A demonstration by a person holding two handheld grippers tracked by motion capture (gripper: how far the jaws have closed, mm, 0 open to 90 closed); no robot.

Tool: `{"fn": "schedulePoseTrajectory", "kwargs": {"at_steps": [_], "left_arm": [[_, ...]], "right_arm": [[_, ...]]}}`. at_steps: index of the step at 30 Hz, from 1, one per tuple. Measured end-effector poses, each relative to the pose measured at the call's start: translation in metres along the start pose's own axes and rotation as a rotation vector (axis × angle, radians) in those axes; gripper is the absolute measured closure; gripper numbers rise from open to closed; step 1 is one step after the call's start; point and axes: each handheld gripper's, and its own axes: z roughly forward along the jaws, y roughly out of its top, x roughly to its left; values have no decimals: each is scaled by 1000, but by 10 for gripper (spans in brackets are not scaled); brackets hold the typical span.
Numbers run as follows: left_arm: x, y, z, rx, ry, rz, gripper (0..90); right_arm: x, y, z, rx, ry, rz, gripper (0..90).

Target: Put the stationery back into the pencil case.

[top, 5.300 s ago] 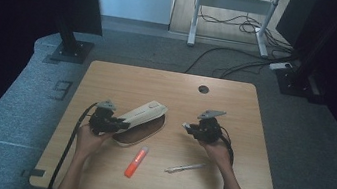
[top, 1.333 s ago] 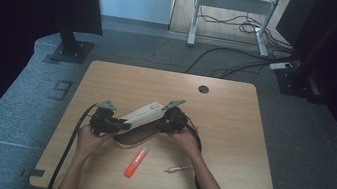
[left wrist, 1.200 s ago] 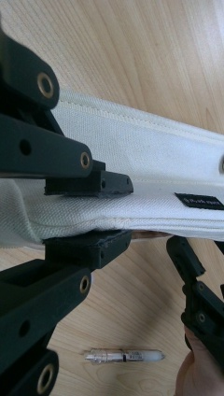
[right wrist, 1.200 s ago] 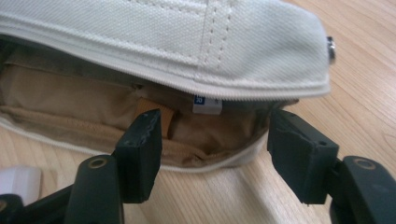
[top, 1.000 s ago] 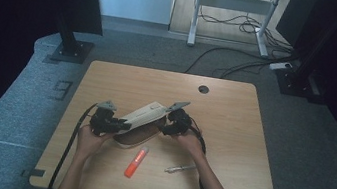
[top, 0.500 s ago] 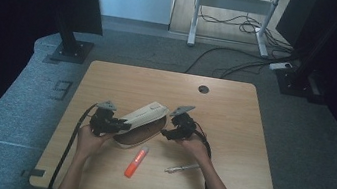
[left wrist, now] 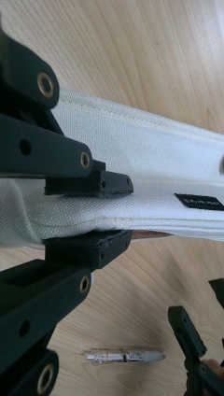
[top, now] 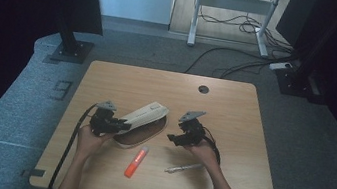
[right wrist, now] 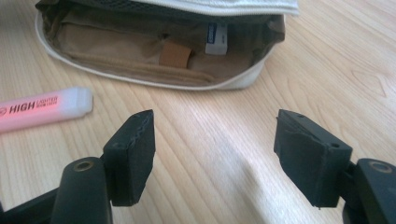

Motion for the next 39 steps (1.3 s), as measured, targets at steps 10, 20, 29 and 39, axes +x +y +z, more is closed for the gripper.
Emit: {"fn": "schedulePoseTrajectory", "kwargs": {"at_steps": [10, 20, 29, 39], "left_arm": [[0, 0, 0, 1, 0, 0, 729], [-1, 0, 0, 3, 0, 0, 728], [-1, 0, -1, 4, 3, 1, 728], [-1, 0, -1, 6, 2, 1, 727]], "right_arm": [[1, -14, -14, 6, 4, 4, 272], [5, -29, -23, 1, 20, 9, 266], [9, -50, -40, 4, 20, 19, 286], [14, -72, -47, 24, 38, 24, 326]]}}
